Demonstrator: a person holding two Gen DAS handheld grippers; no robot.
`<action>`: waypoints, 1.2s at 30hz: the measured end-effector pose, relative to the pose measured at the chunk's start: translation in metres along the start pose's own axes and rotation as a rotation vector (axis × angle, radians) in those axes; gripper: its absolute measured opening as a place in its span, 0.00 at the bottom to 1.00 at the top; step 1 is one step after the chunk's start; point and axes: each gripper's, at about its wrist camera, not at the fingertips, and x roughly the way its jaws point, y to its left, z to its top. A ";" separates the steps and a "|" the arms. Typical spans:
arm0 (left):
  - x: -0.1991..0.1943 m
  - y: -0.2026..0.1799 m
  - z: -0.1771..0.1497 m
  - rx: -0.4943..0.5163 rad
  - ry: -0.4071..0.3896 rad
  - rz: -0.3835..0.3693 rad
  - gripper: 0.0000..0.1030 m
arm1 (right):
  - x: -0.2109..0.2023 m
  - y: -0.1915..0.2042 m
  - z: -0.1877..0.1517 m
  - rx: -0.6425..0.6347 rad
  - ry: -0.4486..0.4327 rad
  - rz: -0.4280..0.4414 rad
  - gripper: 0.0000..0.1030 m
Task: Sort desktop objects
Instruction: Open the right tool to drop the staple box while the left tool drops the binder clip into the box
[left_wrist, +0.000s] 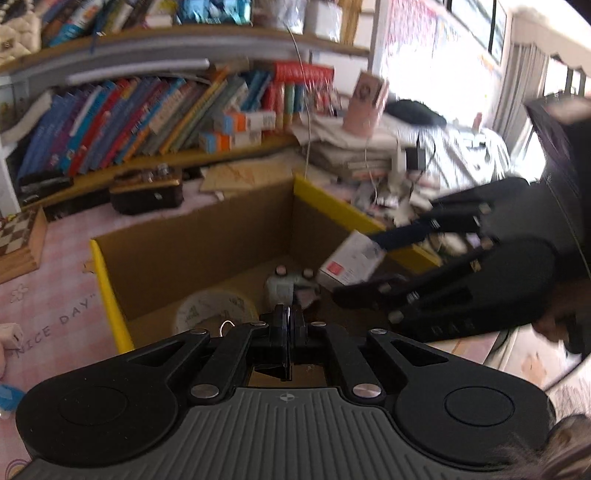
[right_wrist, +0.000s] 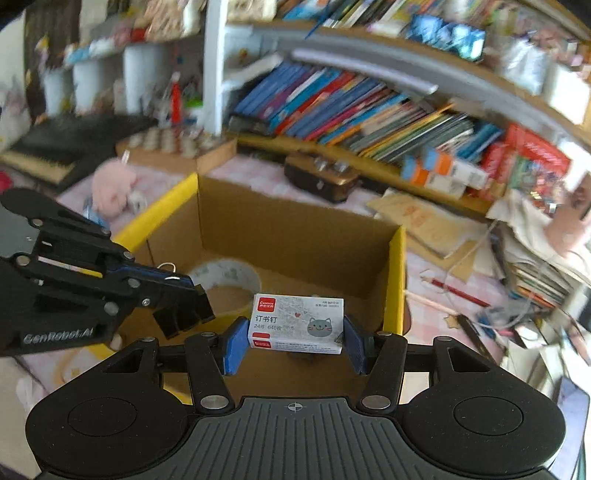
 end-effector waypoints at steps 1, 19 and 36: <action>0.005 -0.001 0.000 0.010 0.017 0.001 0.02 | 0.006 -0.003 0.002 -0.016 0.025 0.012 0.53; 0.033 0.007 -0.009 -0.073 0.124 -0.020 0.02 | 0.067 0.010 0.011 -0.250 0.256 0.162 0.53; -0.026 0.009 -0.002 -0.126 -0.090 0.042 0.83 | 0.016 -0.007 0.009 -0.086 0.089 0.131 0.54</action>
